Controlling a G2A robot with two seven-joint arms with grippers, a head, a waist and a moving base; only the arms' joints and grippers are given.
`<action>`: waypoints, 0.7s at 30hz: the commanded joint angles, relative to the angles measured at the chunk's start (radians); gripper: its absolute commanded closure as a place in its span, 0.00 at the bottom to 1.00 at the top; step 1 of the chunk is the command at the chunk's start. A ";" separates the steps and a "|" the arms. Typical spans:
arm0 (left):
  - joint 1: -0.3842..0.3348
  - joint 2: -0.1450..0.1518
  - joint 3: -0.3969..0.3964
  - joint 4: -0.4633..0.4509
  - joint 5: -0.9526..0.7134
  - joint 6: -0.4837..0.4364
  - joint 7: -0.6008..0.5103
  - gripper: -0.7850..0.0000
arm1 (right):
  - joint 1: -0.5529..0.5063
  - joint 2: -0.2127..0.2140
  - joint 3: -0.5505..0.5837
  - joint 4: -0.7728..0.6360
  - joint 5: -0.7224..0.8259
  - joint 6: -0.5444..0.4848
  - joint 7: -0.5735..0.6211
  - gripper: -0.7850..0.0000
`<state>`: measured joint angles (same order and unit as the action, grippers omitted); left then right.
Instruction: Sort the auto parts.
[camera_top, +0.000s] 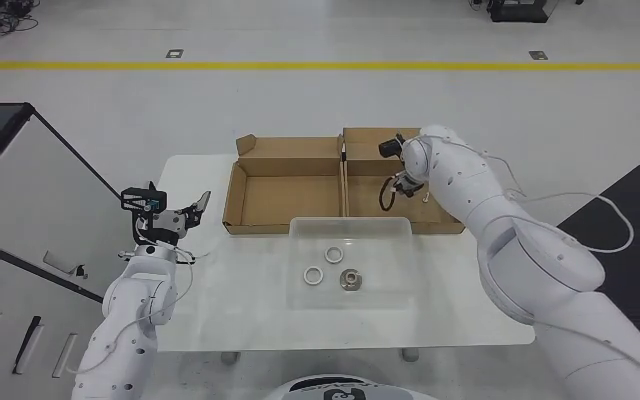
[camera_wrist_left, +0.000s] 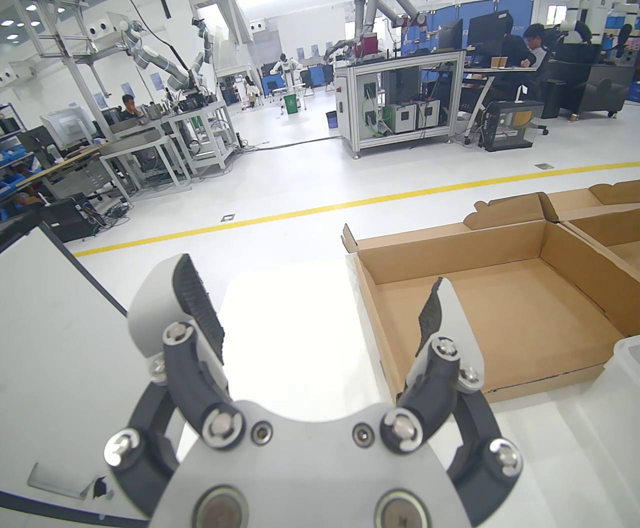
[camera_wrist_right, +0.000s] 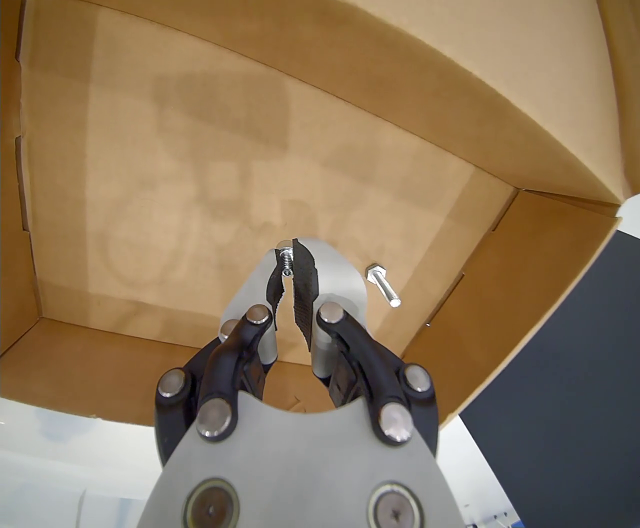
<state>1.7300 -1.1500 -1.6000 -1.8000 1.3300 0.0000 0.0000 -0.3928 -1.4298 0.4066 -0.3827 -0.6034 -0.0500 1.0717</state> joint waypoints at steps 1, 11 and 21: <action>0.000 0.000 0.000 0.000 0.000 0.000 0.000 0.00 | 0.001 -0.007 0.001 0.016 0.000 -0.008 -0.003 1.00; 0.000 0.000 0.000 0.000 0.000 0.000 0.000 0.00 | -0.003 -0.037 0.010 0.084 -0.001 -0.028 -0.014 1.00; 0.000 0.000 0.000 0.000 0.000 0.000 0.000 0.00 | -0.005 -0.056 0.020 0.127 -0.006 -0.039 -0.020 0.81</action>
<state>1.7300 -1.1500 -1.6000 -1.8000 1.3300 0.0000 0.0000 -0.3980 -1.4847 0.4261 -0.2592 -0.6091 -0.0874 1.0525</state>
